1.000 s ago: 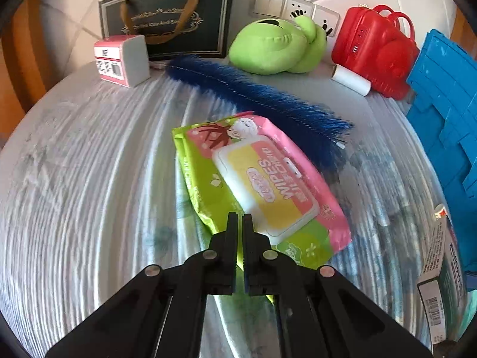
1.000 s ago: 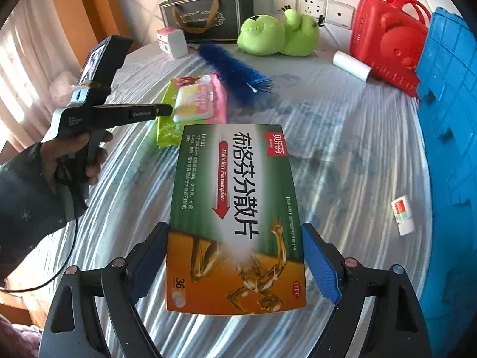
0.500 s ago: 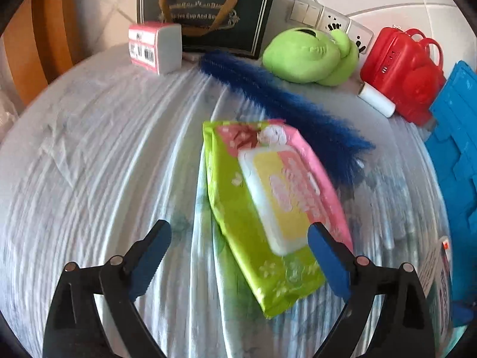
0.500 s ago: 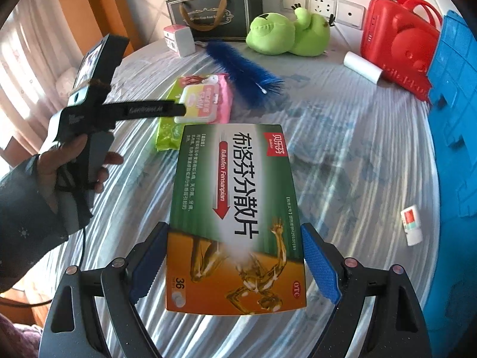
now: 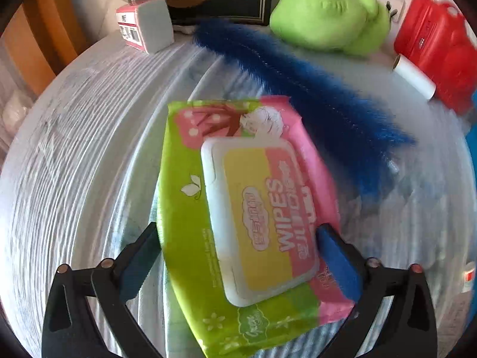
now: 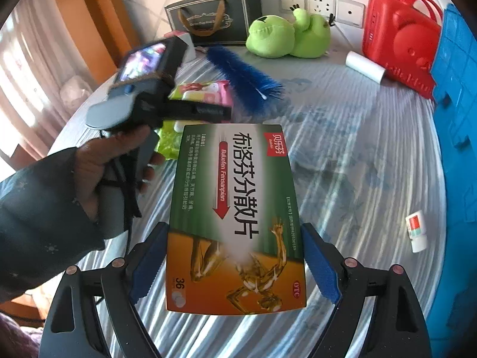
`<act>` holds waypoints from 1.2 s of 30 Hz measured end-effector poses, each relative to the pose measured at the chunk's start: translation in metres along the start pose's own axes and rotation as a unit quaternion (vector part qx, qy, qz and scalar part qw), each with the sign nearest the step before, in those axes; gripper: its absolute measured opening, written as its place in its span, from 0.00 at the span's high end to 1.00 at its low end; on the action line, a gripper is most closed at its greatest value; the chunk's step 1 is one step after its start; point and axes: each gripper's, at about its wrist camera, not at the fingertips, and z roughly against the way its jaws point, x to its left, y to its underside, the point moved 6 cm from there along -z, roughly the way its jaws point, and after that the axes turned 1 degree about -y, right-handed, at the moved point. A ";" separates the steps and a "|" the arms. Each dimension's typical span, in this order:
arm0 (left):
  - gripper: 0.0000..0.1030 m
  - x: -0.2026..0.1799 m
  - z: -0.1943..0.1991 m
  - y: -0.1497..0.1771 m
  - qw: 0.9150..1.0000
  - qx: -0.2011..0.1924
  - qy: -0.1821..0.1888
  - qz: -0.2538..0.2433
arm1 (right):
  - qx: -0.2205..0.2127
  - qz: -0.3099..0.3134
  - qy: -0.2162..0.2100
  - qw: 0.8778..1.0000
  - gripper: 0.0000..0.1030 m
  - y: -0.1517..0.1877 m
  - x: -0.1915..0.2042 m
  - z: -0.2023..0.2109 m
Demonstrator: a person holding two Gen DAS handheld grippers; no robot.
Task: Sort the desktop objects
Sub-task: 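Grasp the pink-and-green wipes pack with the left tool while the right tool holds the ibuprofen box, then carry the wipes pack and ibuprofen box with both tools to the blue crate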
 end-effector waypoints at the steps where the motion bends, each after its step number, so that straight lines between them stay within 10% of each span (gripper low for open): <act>1: 0.00 0.001 -0.001 0.001 1.000 0.002 0.004 0.006 | 0.000 -0.001 0.000 1.000 0.16 0.000 0.000 0.000; 14: 0.48 -0.019 0.020 0.003 0.996 -0.019 0.075 -0.048 | -0.017 -0.007 0.005 1.000 0.15 -0.009 0.001 0.011; 26: 0.66 -0.018 0.078 0.006 0.985 -0.085 0.081 -0.124 | -0.022 -0.025 0.036 0.999 0.16 -0.003 -0.019 0.020; 36: 0.74 -0.032 0.113 0.034 0.974 -0.097 0.103 -0.177 | 0.067 -0.040 0.048 0.996 0.16 0.053 -0.036 -0.020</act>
